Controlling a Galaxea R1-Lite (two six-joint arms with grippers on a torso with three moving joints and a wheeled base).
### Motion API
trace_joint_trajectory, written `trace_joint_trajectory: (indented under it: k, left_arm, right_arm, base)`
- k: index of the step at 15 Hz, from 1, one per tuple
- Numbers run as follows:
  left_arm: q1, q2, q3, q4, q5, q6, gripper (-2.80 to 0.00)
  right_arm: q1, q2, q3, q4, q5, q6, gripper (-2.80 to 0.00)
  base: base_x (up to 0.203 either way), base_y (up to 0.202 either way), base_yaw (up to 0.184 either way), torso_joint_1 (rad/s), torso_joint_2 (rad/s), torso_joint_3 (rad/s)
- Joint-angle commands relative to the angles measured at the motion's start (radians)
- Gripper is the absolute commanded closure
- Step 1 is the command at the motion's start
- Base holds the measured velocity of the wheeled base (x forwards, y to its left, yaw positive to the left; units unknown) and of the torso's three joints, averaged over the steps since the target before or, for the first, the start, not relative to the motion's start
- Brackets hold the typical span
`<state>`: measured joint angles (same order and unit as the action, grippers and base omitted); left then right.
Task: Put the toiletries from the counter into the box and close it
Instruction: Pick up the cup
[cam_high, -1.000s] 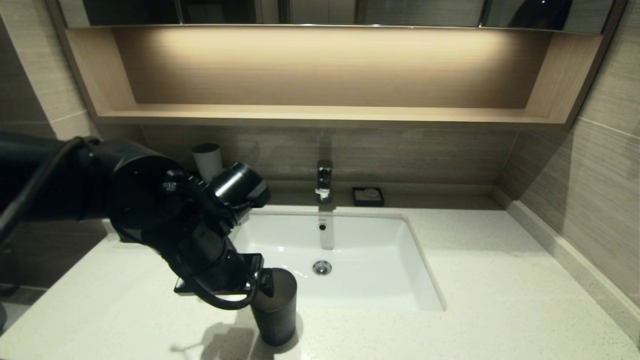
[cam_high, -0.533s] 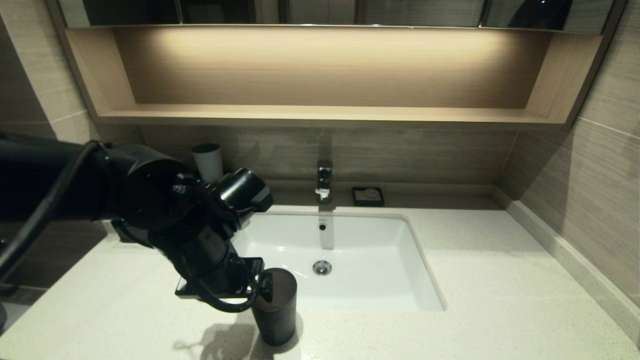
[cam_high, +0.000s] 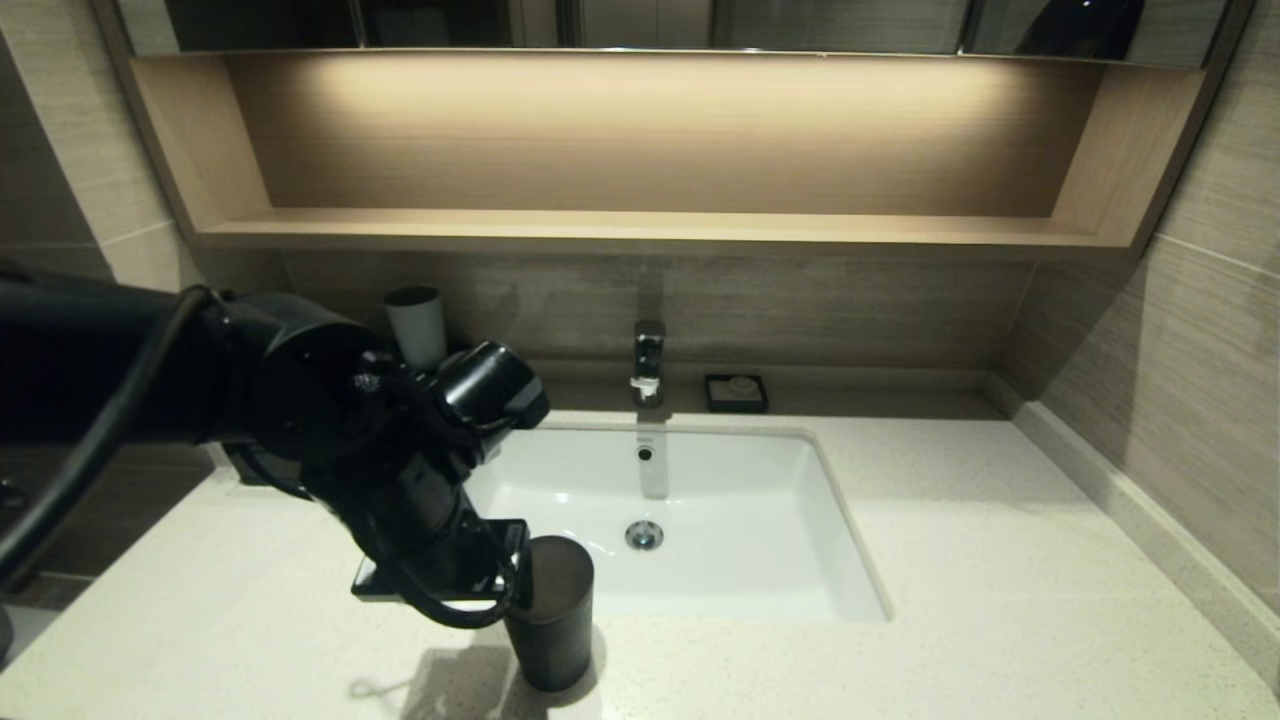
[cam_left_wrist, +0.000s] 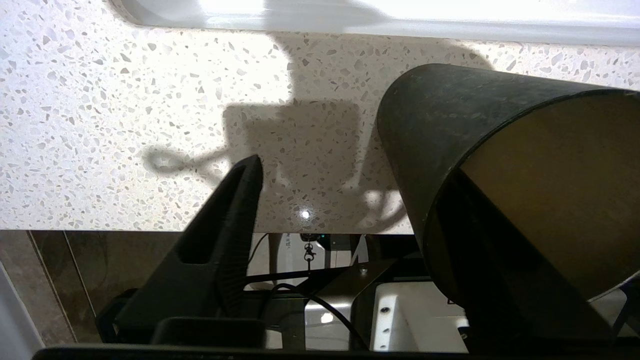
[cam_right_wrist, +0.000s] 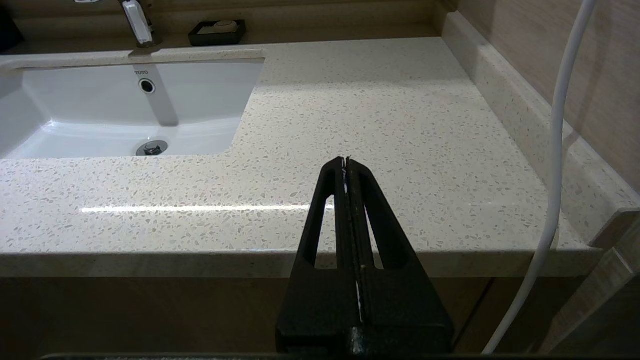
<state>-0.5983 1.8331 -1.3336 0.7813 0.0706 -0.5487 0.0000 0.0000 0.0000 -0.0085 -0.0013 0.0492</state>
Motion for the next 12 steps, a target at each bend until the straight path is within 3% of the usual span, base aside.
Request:
trace_joint_trajectory:
  k: [1, 12]
  left_arm:
    - [0.000, 0.005, 0.001, 0.004, 0.001, -0.006, 0.00]
    - [0.000, -0.090, -0.019, 0.069, 0.003, -0.008, 0.00]
  right_arm:
    - [0.000, 0.002, 0.000, -0.001, 0.000, 0.000, 0.00]
    - [0.000, 0.002, -0.002, -0.001, 0.000, 0.000, 0.00]
  base:
    - [0.000, 0.000, 0.000, 0.000, 0.00, 0.000]
    - [0.000, 0.000, 0.000, 0.000, 0.00, 0.000]
